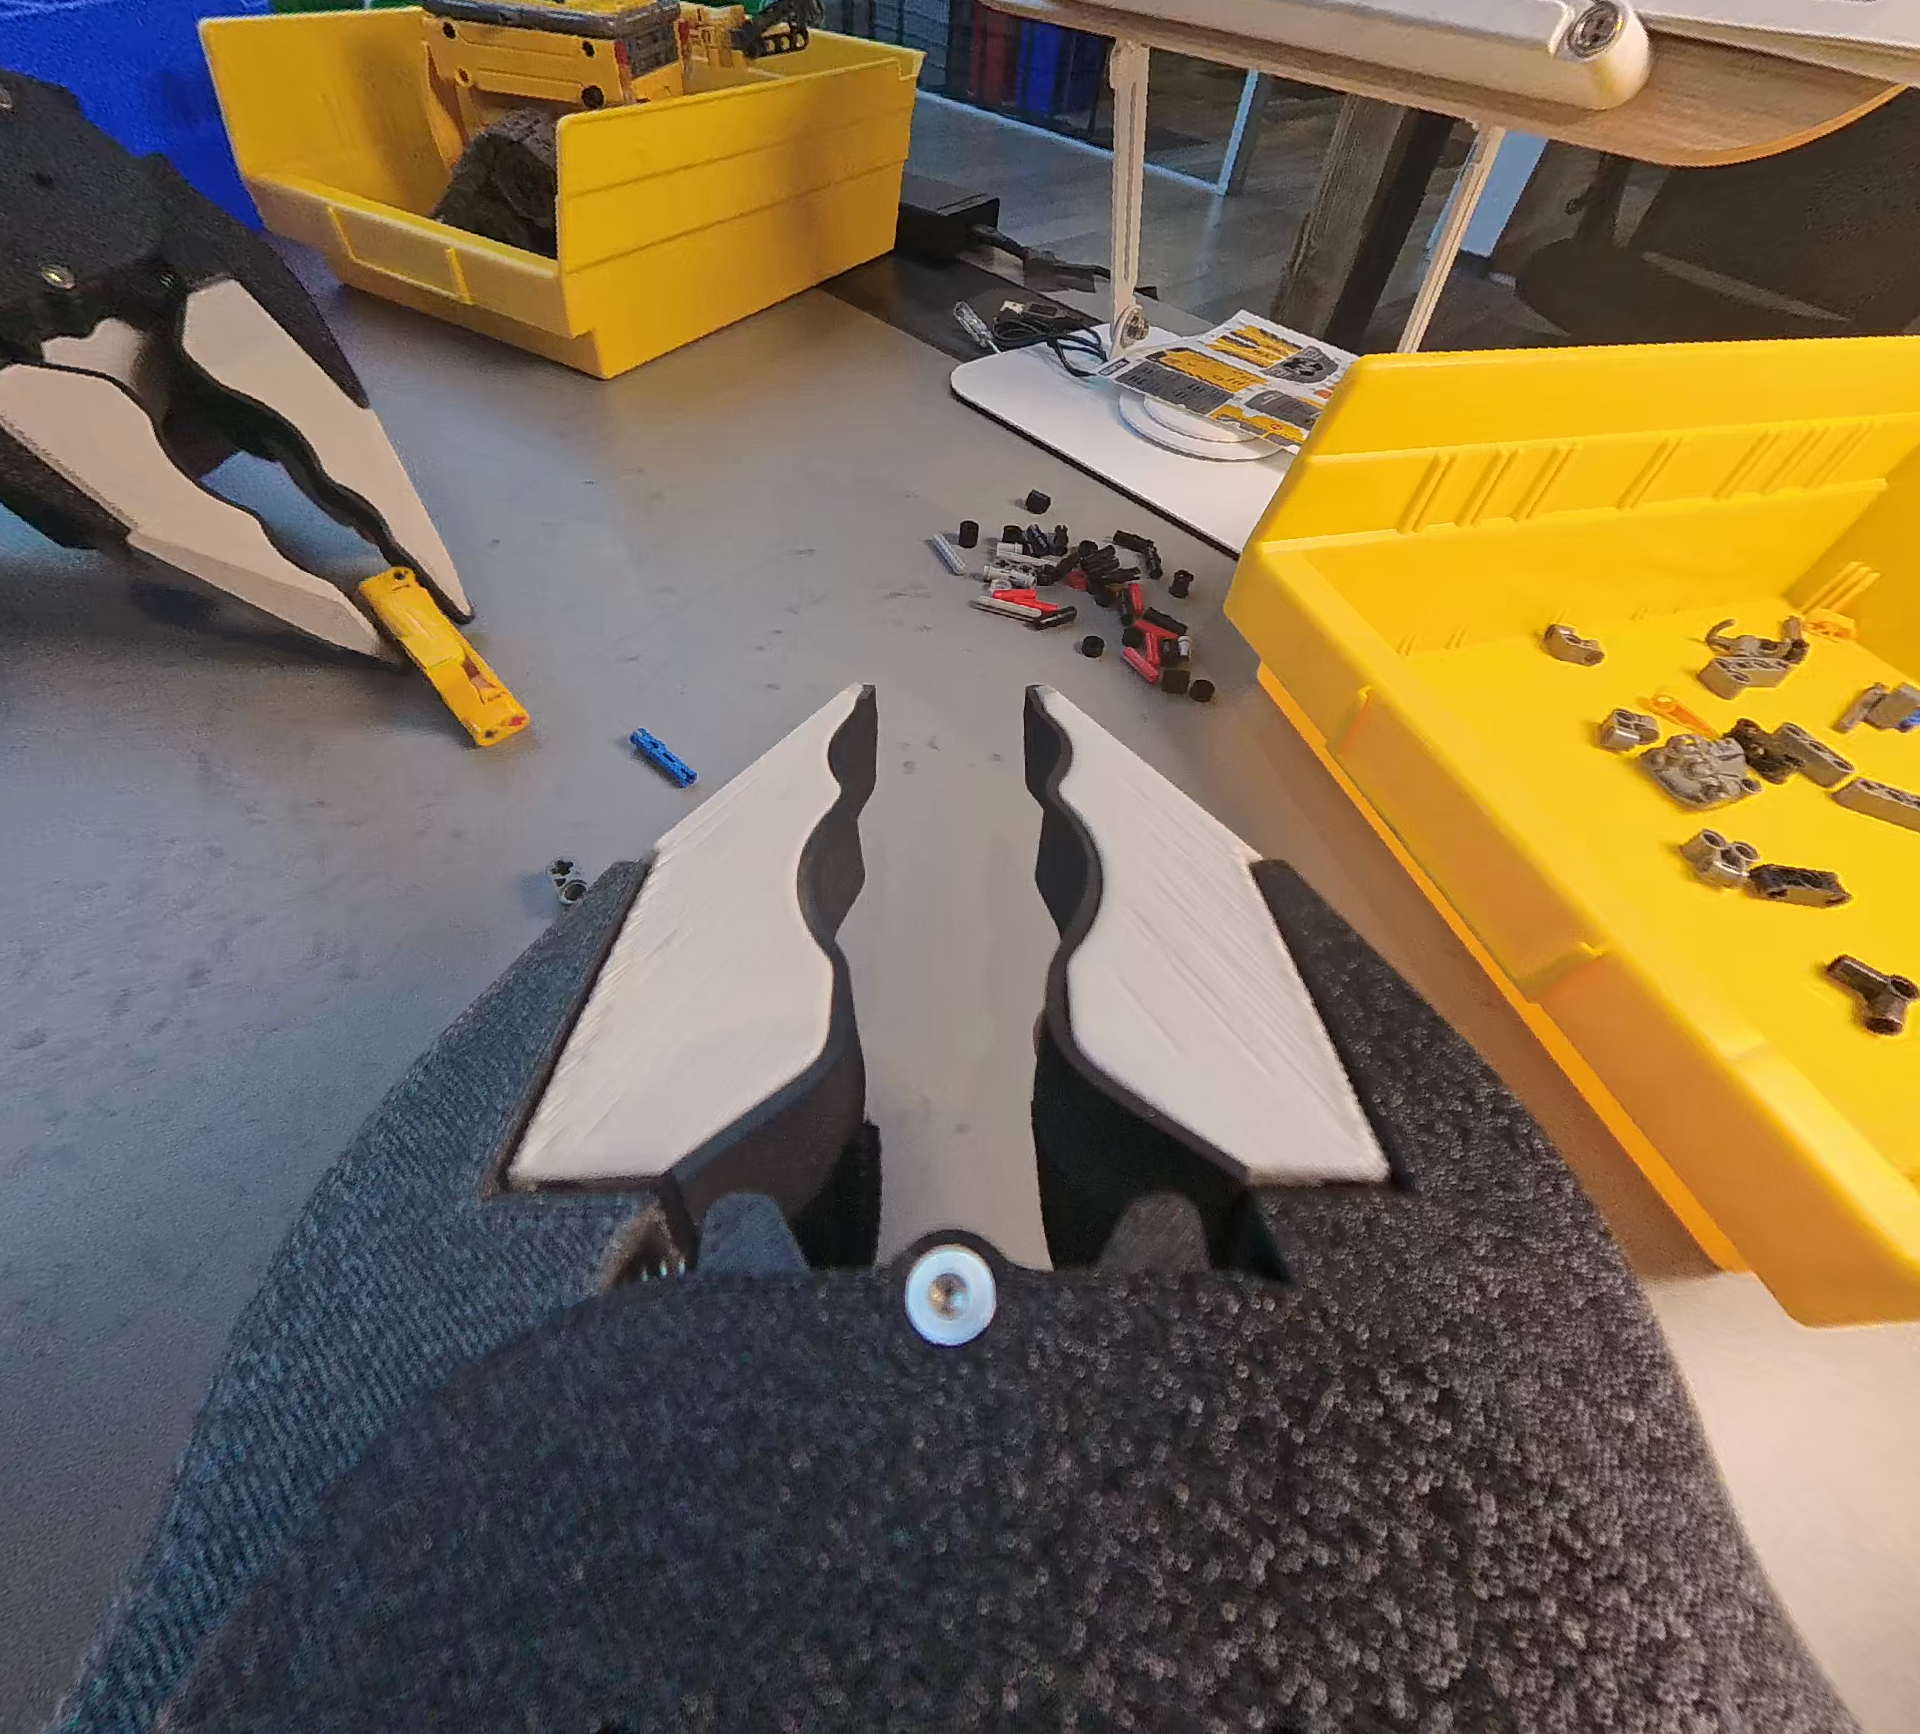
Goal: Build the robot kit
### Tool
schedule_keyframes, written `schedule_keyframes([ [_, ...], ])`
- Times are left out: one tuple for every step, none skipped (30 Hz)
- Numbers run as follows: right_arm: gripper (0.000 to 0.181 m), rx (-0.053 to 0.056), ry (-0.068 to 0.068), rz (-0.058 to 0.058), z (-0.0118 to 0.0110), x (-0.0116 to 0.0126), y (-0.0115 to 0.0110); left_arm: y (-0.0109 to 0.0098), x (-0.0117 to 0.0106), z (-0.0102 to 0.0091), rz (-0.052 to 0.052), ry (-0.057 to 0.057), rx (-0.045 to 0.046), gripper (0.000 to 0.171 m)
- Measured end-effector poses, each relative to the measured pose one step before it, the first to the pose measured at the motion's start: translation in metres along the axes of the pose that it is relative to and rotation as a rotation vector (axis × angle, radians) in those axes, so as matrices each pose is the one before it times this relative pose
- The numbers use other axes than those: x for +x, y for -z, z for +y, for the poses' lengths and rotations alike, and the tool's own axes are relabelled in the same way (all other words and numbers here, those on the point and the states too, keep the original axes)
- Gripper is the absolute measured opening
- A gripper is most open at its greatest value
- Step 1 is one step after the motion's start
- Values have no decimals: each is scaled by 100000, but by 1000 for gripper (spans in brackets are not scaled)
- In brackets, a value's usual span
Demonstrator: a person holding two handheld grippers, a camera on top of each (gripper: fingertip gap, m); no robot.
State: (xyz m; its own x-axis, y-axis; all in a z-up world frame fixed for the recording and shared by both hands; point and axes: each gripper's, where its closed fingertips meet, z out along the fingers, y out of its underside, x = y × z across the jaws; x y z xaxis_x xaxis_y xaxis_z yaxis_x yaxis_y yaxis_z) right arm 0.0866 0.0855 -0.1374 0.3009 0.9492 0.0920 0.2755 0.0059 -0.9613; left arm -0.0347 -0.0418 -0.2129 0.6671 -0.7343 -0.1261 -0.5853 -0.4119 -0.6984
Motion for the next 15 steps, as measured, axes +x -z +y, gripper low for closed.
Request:
schedule_keyframes([
  [28, -93, 77, -127, 13, -22, 10, 400, -110, 415, -360, -274, -911, 18],
  [28, -89, 188, -53, 5, -19, 27, 451, -122, 500, 18, 267, -576, 18],
  [28, -80, 255, 43, 16, -8, 36, 494, -150, 551, 211, 506, -192, 18],
  [28, -47, 195, 110, 5, 20, 40, 511, -174, 570, 202, 748, 116, 18],
  [28, -30, 24, 17, 7, 17, 8, 490, -251, 567, -54, 1292, 192, 18],
  [28, -95, -188, -99, 20, 7, -18, 448, -329, 517, -393, 1711, 95, 18],
  [28, -184, -296, -129, 56, -4, -41, 384, -390, 453, -873, 1379, -96, 18],
  [28, -307, -135, -171, 65, -27, -53, 325, -407, 381, -1278, 679, -358, 18],
  [28, -342, 145, -72, 54, -36, -54, 280, -379, 318, -1309, 128, -671, 19],
  [28, -284, 366, 13, 48, -43, -36, 238, -382, 289, -1536, -157, -953, 19],
  [28, -169, 463, 68, 18, -40, -15, 208, -377, 266, -1653, -252, -1084, 19],
  [28, -22, 434, 100, -7, -31, -4, 188, -340, 265, -1417, -92, -1044, 19],
  [28, -10, 309, 133, -12, -9, 10, 180, -316, 258, -1174, 304, -854, 20],
  [28, -75, 144, 52, 17, -6, 0, 165, -308, 236, -1167, 537, -650, 21],
  [28, -90, -41, -12, 19, -9, -6, 162, -286, 217, -1175, 513, -455, 21],
])
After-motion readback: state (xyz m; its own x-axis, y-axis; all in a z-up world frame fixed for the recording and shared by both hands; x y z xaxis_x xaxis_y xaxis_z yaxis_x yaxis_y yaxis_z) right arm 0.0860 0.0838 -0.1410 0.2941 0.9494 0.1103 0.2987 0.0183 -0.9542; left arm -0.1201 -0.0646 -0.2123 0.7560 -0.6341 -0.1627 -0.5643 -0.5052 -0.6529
